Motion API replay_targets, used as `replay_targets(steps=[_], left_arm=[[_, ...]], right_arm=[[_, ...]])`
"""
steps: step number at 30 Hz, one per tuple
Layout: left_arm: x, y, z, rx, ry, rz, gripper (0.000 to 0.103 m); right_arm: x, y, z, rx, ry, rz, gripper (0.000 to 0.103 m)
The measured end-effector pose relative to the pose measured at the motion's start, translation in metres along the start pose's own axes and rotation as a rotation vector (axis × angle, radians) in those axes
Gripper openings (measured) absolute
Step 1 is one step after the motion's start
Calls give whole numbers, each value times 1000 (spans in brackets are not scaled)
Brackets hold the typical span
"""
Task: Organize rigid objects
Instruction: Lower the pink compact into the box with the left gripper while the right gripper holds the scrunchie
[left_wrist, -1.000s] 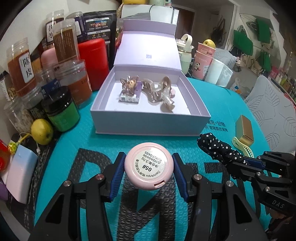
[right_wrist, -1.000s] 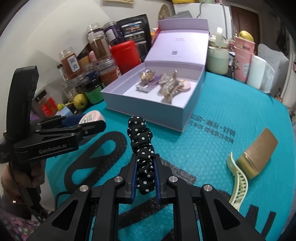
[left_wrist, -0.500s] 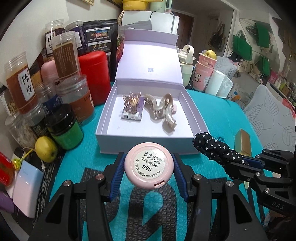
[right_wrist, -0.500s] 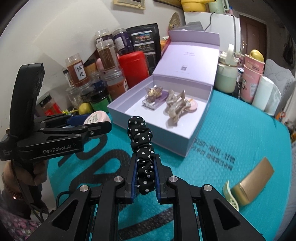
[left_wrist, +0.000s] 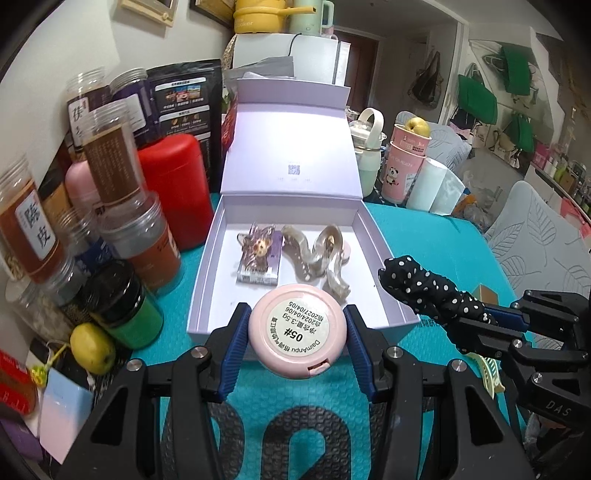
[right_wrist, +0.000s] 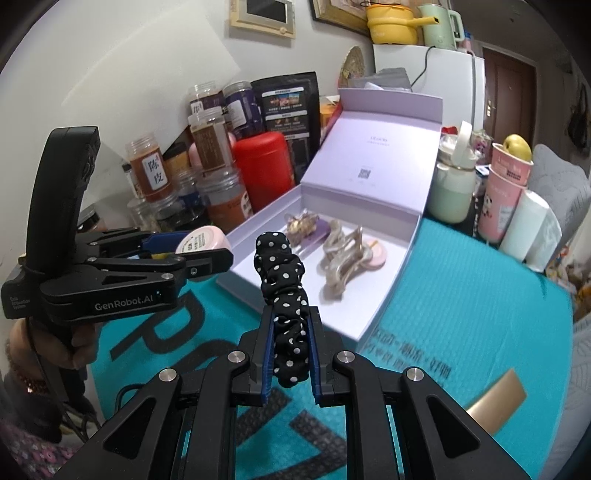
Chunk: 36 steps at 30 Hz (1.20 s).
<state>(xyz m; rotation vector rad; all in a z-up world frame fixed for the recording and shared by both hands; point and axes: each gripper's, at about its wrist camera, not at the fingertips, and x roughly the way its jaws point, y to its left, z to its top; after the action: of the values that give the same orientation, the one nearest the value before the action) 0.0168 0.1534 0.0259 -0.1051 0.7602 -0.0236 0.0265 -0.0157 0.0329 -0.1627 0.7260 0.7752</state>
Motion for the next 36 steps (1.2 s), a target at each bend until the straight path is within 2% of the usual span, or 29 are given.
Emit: replay_targets(steps=[9, 20, 36], left_arm=[[9, 1, 27, 19, -29, -6, 50], [33, 12, 47, 18, -23, -5, 50], [89, 34, 61, 12, 38, 2, 50]], right_arm=[[5, -15, 22, 3, -26, -22, 16], [27, -33, 36, 41, -30, -42, 16], [66, -51, 50, 64, -16, -86, 16]])
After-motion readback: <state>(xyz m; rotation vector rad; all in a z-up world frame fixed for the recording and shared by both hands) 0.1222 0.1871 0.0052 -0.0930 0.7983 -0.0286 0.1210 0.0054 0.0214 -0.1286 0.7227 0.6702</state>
